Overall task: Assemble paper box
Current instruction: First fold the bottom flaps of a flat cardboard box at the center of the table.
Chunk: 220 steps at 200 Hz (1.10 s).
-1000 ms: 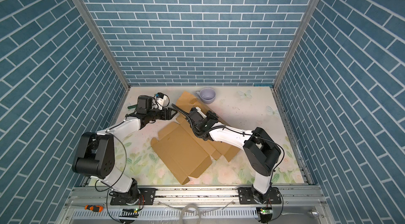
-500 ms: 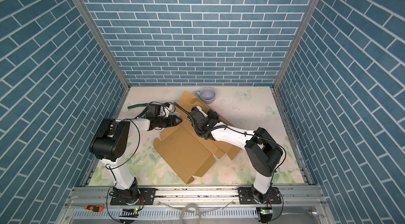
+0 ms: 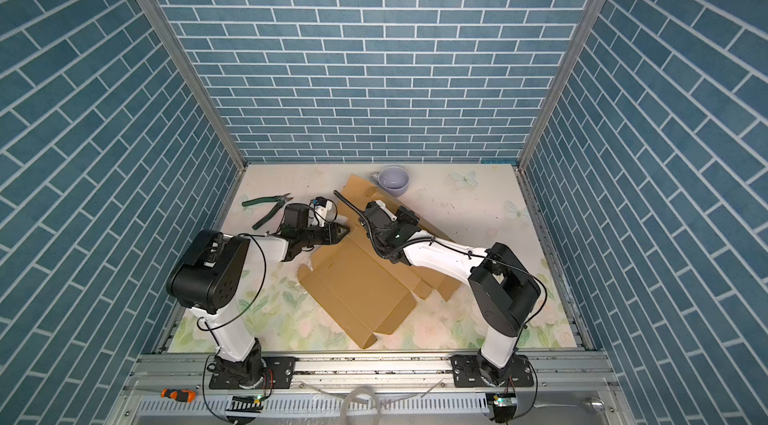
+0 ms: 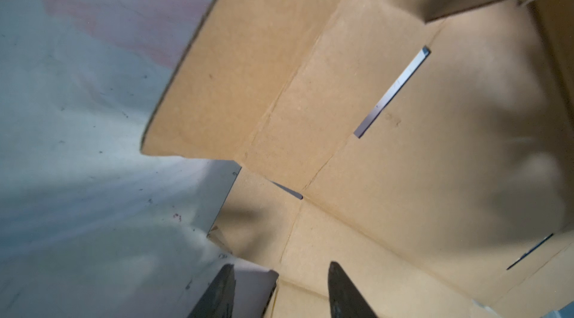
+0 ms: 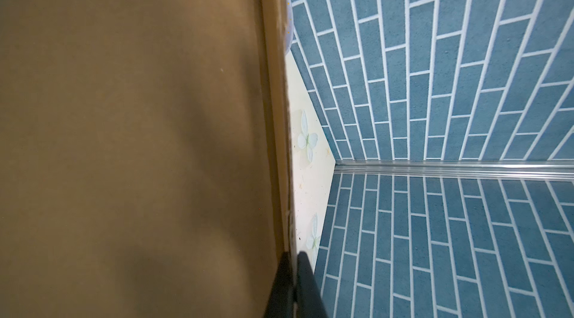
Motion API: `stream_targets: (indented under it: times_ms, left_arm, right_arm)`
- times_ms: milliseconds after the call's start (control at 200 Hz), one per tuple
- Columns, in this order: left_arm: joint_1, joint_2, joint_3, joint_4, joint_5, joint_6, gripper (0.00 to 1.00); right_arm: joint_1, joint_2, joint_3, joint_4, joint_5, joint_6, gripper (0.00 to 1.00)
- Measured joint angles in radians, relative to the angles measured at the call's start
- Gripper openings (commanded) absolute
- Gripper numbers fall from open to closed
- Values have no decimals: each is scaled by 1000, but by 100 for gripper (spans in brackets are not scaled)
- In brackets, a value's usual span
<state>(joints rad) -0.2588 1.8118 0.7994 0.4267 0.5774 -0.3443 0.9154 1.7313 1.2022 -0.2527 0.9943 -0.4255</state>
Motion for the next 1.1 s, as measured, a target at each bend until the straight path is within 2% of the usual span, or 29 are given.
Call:
stream_targets:
  times_ms: [135, 250, 360, 495, 730, 835, 985, 1100]
  left_arm:
    - [41, 0, 9, -27, 26, -13, 78]
    - [92, 11, 20, -11, 73, -43, 80]
    - [89, 83, 79, 19, 119, -63, 77]
    - [53, 164, 122, 44, 161, -67, 69]
    - [35, 163, 97, 113, 180, -84, 48]
    - [35, 132, 53, 142, 152, -87, 38]
    - [21, 43, 4, 150, 77, -53, 30]
    - [-16, -15, -6, 133, 3, -7, 28]
  right_arm:
    - [-1, -14, -13, 4, 0, 0, 0]
    - [-7, -43, -45, 22, -8, 0, 0]
    - [-20, -75, -85, 52, -25, 0, 0]
    - [-34, -84, -110, 82, -45, -1, 0]
    - [-45, -84, -122, 105, -62, -2, 0]
    - [-46, -84, -122, 105, -66, -2, 0]
    - [-46, -89, -122, 102, -64, -2, 0]
    - [-47, -105, -122, 96, -53, -2, 0]
